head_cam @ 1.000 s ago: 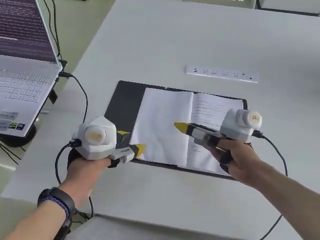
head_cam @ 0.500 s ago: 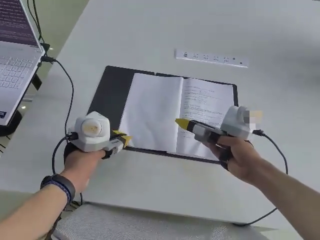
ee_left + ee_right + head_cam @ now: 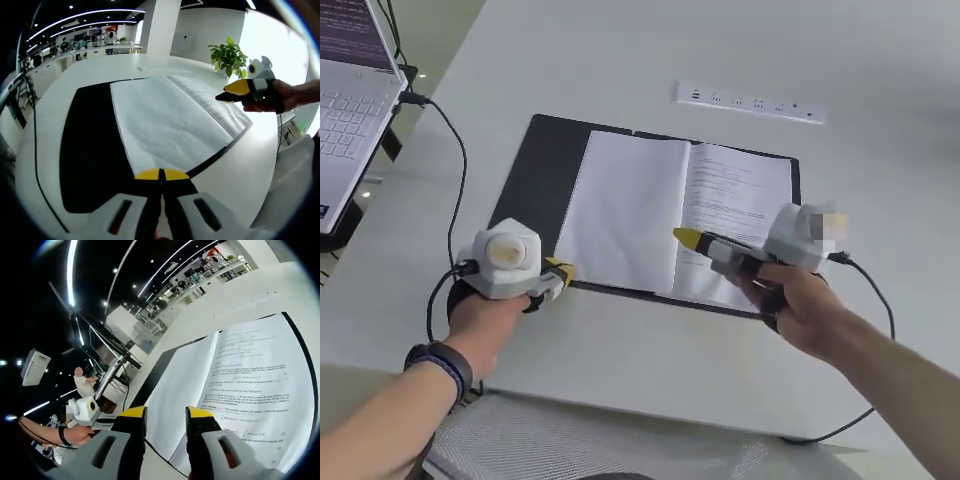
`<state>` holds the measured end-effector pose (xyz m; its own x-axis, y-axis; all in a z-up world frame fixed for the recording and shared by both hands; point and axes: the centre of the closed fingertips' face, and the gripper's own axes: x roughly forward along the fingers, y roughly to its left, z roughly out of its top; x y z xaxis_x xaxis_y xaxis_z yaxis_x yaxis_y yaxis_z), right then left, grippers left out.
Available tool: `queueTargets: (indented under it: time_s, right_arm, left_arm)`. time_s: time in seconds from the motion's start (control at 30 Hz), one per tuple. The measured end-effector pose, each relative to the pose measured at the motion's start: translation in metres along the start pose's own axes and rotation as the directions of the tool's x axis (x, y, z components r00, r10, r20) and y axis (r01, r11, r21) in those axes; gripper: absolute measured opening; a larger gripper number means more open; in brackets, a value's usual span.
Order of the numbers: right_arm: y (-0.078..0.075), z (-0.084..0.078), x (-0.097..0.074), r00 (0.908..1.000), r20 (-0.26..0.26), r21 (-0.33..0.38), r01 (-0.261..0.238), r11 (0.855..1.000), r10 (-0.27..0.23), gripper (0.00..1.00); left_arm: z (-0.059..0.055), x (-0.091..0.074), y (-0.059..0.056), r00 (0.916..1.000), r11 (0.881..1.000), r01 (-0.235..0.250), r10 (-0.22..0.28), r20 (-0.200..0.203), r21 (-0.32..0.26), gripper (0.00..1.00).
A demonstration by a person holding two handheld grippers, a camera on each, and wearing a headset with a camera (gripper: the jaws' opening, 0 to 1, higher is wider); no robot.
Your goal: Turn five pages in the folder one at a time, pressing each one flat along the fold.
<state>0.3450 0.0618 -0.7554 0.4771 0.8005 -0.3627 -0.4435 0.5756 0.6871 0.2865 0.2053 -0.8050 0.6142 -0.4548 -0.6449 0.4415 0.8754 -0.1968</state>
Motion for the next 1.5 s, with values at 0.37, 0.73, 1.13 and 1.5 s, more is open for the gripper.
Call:
queueTargets:
  time_s: [0.37, 0.73, 1.13, 1.5]
  right_arm:
    - [-0.016, 0.012, 0.018, 1.0000, -0.005, 0.008, 0.004, 1.000, -0.004, 0.26]
    - [-0.026, 0.020, 0.039, 0.9994, 0.028, 0.108, 0.019, 0.994, -0.022, 0.17]
    - [-0.025, 0.017, 0.049, 0.9999, 0.011, 0.106, 0.002, 0.994, -0.003, 0.06]
    - [-0.032, 0.020, 0.050, 0.9999, 0.013, 0.108, -0.011, 0.994, 0.009, 0.00]
  left_arm:
    - [-0.001, 0.001, 0.002, 0.9998, 1.000, -0.018, 0.018, 0.006, -0.006, 0.00]
    - [-0.002, 0.004, 0.005, 0.9997, 1.000, -0.025, 0.025, -0.005, -0.007, 0.00]
    - [-0.001, 0.007, 0.006, 0.9995, 1.000, -0.024, 0.025, -0.018, 0.011, 0.00]
    - [-0.001, 0.008, 0.005, 0.9993, 1.000, -0.028, 0.028, -0.024, 0.000, 0.00]
